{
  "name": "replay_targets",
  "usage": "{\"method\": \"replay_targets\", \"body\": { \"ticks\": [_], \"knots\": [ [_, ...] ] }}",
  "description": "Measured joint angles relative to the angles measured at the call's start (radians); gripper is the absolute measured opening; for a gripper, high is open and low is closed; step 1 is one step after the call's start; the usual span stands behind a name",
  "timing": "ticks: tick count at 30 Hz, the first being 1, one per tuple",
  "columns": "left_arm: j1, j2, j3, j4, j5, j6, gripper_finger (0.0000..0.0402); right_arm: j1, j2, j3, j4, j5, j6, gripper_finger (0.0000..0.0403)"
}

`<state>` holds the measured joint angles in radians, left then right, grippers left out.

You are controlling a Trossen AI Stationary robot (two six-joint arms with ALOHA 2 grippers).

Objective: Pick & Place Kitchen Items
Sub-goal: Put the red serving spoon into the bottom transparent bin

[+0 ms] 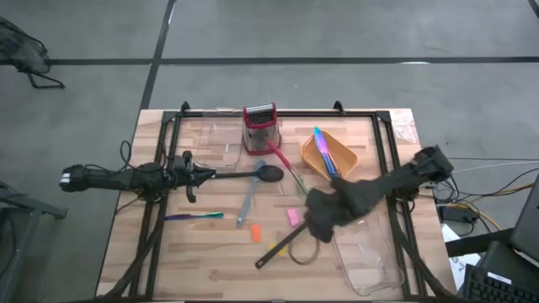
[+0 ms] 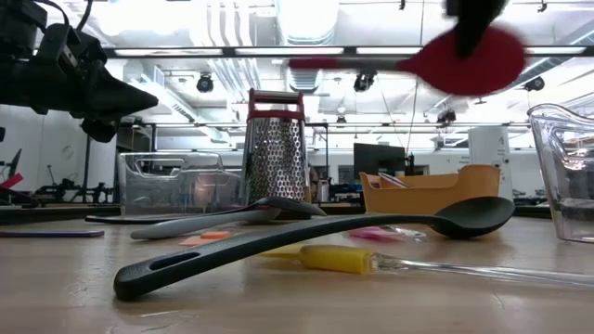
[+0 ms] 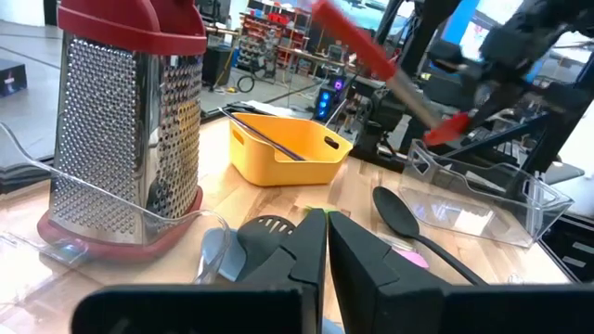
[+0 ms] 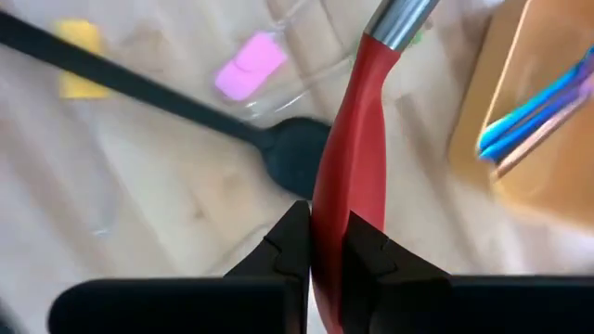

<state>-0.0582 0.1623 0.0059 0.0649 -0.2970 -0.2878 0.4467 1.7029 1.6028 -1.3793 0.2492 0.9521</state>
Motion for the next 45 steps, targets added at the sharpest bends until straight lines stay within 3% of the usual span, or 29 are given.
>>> {"method": "replay_targets", "body": {
  "ticks": [6, 25, 31, 45],
  "knots": [
    [0.0, 0.0, 0.0, 0.0, 0.0, 0.0, 0.0023, 0.165, -0.033, -0.002, -0.042, 0.092, 0.265, 0.0022],
    [0.0, 0.0, 0.0, 0.002, 0.0, 0.0, 0.0021, 0.582, 0.144, -0.007, -0.15, 0.0, 0.845, 0.0023],
    [0.0, 0.0, 0.0, 0.001, 0.0, 0.0, 0.0023, 0.625, 0.224, -0.008, -0.139, -0.073, 0.907, 0.0023],
    [0.0, 0.0, 0.0, 0.001, 0.0, 0.0, 0.0021, 0.671, 0.339, -0.008, -0.073, -0.227, 0.876, 0.0029]
  ]
}}
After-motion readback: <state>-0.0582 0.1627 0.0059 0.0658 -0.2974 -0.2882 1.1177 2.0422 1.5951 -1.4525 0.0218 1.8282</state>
